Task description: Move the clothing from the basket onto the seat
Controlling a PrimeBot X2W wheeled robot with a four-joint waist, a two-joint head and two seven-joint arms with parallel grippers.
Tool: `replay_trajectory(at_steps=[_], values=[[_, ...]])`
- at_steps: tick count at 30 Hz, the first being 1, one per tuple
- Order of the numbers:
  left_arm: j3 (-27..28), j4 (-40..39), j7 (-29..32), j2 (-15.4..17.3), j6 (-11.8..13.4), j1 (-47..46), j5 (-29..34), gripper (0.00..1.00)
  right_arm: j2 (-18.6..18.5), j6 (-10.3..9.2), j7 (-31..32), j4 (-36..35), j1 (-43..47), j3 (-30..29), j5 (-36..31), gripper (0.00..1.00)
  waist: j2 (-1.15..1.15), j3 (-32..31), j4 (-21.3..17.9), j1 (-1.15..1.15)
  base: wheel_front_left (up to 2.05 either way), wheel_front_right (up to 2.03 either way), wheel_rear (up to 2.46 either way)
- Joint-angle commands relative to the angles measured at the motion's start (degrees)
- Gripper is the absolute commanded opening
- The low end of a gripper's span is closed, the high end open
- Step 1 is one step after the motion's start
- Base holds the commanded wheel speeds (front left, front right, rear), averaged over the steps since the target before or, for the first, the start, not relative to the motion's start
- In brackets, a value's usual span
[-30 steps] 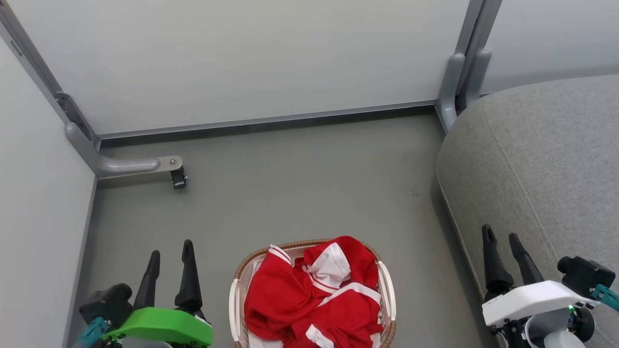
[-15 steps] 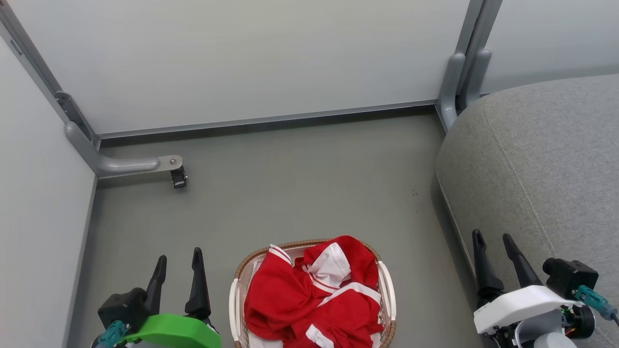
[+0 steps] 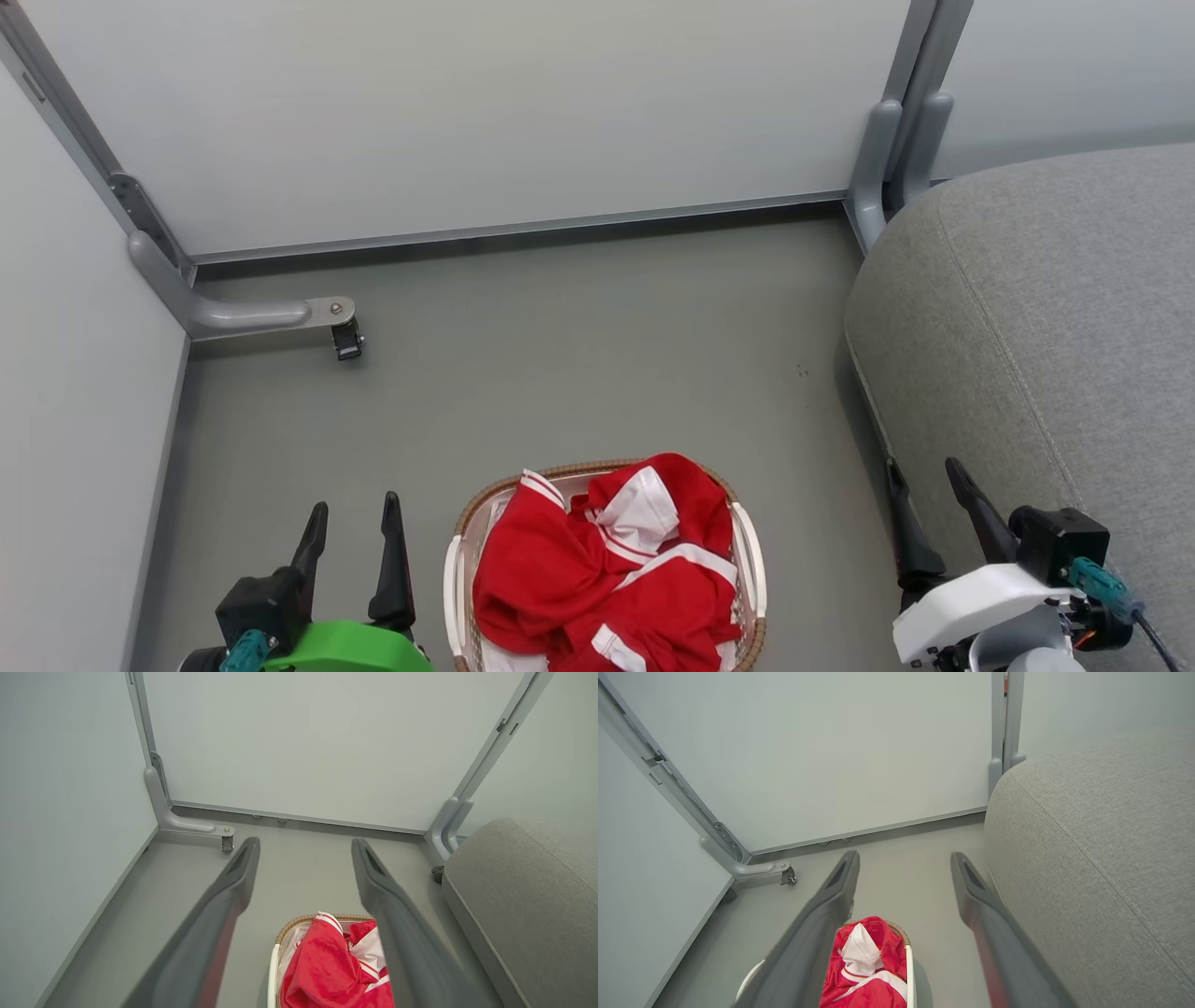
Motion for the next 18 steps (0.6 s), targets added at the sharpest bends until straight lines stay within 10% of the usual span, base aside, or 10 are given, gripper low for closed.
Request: replay_trajectory(at_steps=[1,18], values=[[-0.3,0.0,-0.5,0.4,0.3,0.3,1.1,1.0,-0.3,0.02,-0.6,0.1,-0.6,0.1,-1.3,1.0,0.0,0.0,0.0,0.0,0.0,0.0,0.0],[-1.0,2.0,-2.3,0.4,1.4,1.0,6.7,1.0,-0.4,0.01,-2.4,0.8,-0.2,1.4,-7.8,1.0,0.0,0.0,0.3,0.0,0.0,0.0,0.0]])
